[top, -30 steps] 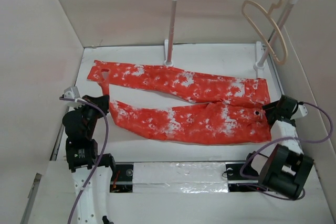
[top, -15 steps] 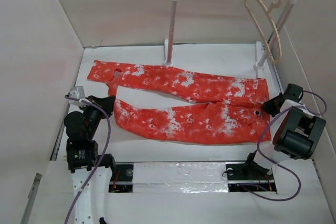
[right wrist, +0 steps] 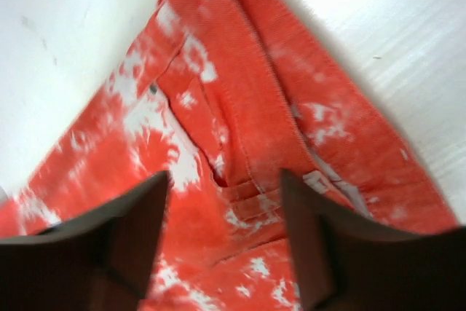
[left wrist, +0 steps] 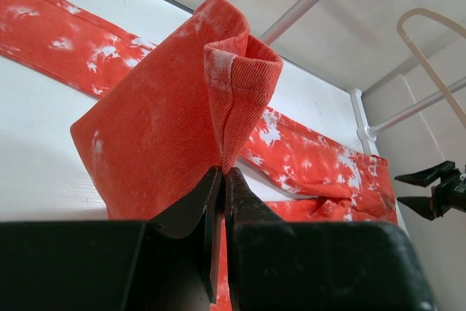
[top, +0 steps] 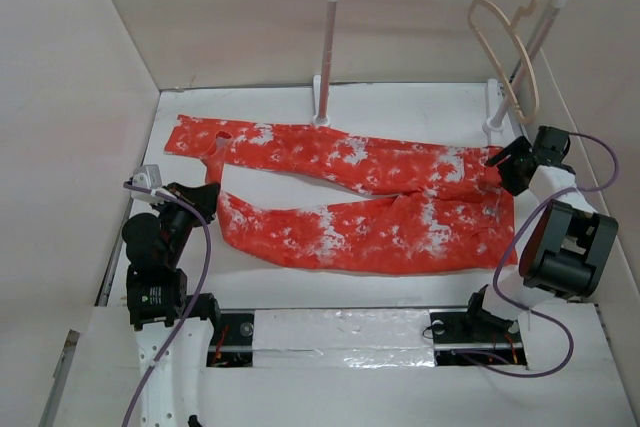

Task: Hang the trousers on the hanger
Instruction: Fold the trousers at the center of the board.

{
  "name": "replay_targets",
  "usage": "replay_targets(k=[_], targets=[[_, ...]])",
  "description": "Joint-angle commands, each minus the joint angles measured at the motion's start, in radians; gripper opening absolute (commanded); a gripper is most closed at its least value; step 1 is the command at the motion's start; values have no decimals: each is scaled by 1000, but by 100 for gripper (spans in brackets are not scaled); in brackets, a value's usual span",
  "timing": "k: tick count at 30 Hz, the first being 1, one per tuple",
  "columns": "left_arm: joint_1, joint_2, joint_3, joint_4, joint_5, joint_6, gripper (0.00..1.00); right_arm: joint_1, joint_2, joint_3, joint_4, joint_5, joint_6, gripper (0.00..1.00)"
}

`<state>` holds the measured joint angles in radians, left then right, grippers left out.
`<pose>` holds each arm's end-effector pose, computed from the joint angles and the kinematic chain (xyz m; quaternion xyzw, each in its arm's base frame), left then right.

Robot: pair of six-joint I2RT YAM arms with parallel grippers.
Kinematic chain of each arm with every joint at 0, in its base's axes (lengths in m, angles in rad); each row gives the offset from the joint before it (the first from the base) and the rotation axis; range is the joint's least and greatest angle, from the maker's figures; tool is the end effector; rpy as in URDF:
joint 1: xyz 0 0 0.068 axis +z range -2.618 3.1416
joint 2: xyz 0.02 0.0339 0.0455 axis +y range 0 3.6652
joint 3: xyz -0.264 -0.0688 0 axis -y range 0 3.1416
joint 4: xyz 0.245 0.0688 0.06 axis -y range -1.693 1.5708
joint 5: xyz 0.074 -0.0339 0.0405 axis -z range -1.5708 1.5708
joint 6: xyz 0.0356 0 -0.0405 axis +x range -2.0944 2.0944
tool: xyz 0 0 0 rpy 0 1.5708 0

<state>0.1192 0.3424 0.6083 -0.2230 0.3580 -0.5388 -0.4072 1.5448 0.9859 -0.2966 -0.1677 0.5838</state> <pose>0.1000 -0.0006 0.3290 -0.0983 0.6858 -0.2685 0.6693 0.3001 -0.1230 0.2160 0.4180 0.8351 0.1089 0.3406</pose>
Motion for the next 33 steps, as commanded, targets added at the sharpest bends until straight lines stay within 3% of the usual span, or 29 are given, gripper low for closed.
replay_targets(k=[1,5,11,12,15,18,28,29,30,32,33], targets=[[-4,-3,2,47,7,5,0,-1,-38,23,-17,140,-7,74],[-4,7,2,50,19,8,0,-1,46,95,-78,163,-27,80],[5,12,-4,57,30,5,0,-1,144,106,-92,155,-39,65],[5,13,-4,57,30,5,0,-1,149,105,-88,130,-39,57],[5,15,-4,57,30,5,0,8,167,105,-72,76,-36,15],[5,15,-4,56,29,5,0,34,158,96,-33,50,-26,0],[25,32,8,28,-23,-3,0,100,204,227,0,45,-30,2],[25,33,10,25,-28,-4,0,100,207,237,5,45,-33,9],[36,35,11,24,-36,-7,0,100,206,247,11,37,-35,32],[36,35,11,22,-40,-12,0,100,180,238,48,8,-45,52],[36,35,8,25,-40,-13,0,100,161,217,59,-4,-45,67]])
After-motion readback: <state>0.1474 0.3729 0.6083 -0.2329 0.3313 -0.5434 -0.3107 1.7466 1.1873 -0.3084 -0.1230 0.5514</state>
